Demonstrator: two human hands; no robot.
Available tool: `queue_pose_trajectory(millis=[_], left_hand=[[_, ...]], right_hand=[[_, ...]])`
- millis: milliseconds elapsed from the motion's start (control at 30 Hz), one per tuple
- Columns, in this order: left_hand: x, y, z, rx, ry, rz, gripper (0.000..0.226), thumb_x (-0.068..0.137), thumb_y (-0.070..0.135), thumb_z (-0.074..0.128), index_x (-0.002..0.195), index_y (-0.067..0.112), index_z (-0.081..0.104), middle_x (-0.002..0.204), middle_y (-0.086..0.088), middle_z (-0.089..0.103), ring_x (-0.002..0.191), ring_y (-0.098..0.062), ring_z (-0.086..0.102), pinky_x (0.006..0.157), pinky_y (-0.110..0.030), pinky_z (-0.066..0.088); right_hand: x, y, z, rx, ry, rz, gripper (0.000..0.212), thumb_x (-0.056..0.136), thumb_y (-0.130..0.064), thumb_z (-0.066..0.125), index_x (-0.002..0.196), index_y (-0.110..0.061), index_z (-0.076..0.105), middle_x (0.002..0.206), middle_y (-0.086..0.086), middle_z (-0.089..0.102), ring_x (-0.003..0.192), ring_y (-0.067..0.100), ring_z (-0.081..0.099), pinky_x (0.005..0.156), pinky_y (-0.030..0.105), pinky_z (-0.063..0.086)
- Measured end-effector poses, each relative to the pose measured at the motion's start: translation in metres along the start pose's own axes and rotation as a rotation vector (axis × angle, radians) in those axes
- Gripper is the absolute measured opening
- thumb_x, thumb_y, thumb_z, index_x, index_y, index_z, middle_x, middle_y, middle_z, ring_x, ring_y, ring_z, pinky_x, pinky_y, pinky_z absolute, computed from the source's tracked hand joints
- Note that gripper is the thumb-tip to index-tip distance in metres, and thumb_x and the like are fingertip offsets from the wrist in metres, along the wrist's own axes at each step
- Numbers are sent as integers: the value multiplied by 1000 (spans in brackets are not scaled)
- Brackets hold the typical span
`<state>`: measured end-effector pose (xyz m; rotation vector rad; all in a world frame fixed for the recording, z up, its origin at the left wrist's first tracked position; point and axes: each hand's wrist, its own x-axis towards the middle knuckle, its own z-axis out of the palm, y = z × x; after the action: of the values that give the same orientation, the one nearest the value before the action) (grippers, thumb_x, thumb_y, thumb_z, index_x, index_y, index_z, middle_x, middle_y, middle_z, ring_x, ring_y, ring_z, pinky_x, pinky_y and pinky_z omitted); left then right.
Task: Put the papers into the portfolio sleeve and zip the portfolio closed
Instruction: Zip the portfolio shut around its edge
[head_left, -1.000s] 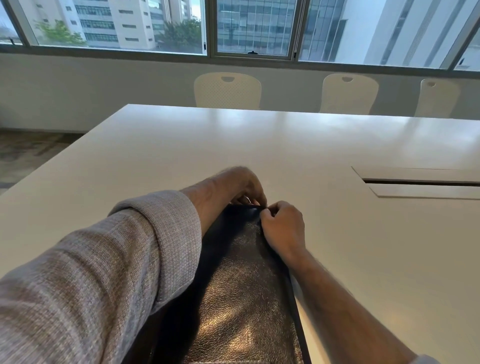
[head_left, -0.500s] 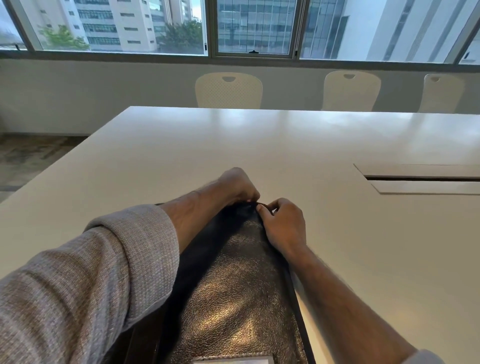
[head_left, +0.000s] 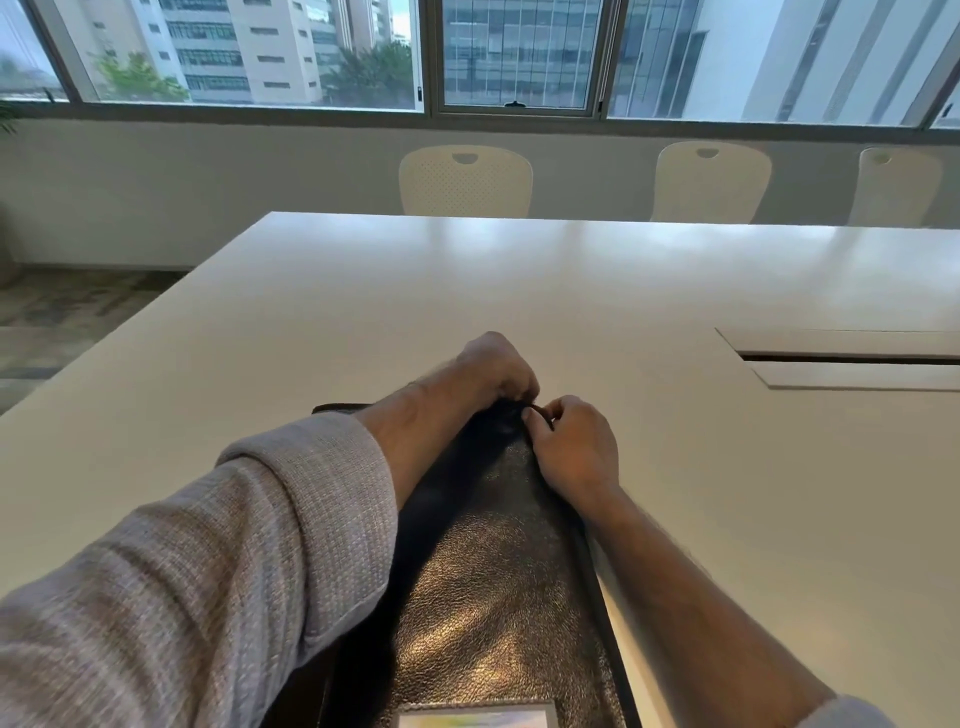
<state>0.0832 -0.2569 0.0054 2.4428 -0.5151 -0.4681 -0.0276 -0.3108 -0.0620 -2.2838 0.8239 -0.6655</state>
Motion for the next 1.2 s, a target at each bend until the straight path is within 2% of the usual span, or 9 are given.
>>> queue_pose_trajectory(millis=[133, 233, 400, 533, 667, 833, 1000, 1200], left_hand=[[5, -8, 2, -49, -1, -31, 16, 61, 9, 81, 61, 7, 65, 53, -4, 58, 46, -17, 54, 44, -24, 46], [5, -15, -5, 40, 63, -7, 21, 62, 13, 81, 55, 10, 61, 51, -2, 55, 46, -16, 52, 42, -22, 43], [2, -22, -15, 124, 105, 9, 21, 63, 18, 81, 58, 9, 63, 52, -2, 56, 48, -17, 54, 43, -21, 42], [3, -31, -22, 83, 98, -12, 17, 61, 17, 83, 67, 6, 71, 58, -5, 60, 50, -19, 56, 46, -23, 44], [3, -37, -23, 68, 113, -18, 24, 60, 21, 86, 64, 6, 68, 57, -5, 62, 50, -18, 59, 44, -21, 44], [-1, -35, -19, 104, 197, 32, 21, 61, 22, 80, 64, 9, 65, 57, -2, 58, 53, -17, 58, 38, -19, 31], [-5, -9, -8, 105, 183, 72, 23, 60, 19, 78, 55, 10, 57, 50, 1, 51, 42, -10, 47, 33, -15, 26], [-2, -21, -15, 134, 151, 26, 17, 61, 20, 78, 66, 7, 68, 59, -4, 59, 51, -17, 55, 39, -19, 34]], right_hand=[[0, 2, -1, 12, 6, -6, 28, 86, -44, 60, 88, -17, 65, 88, 1, 67, 84, 23, 60, 71, 33, 47], [0, 1, -1, 16, 2, -2, 28, 86, -44, 61, 88, -16, 66, 88, 2, 67, 85, 23, 60, 74, 36, 50], [0, 1, -1, 10, 4, 2, 28, 87, -43, 61, 88, -16, 65, 89, 3, 67, 85, 23, 60, 76, 36, 50], [0, 1, -1, 15, 5, 5, 27, 87, -44, 60, 87, -17, 64, 89, 2, 67, 85, 22, 60, 77, 37, 50], [0, 1, 0, 16, 3, 5, 28, 86, -44, 61, 86, -17, 65, 89, 2, 67, 85, 22, 60, 77, 37, 51], [0, 1, 1, 1, -2, 13, 26, 87, -46, 60, 85, -19, 62, 88, 1, 66, 86, 22, 59, 75, 34, 48], [1, 1, 2, -11, -2, 2, 25, 87, -46, 59, 85, -21, 59, 87, 0, 66, 83, 22, 59, 70, 32, 44], [2, 4, 3, -3, -2, 3, 24, 87, -46, 59, 81, -23, 58, 85, -1, 65, 82, 22, 58, 69, 31, 42]])
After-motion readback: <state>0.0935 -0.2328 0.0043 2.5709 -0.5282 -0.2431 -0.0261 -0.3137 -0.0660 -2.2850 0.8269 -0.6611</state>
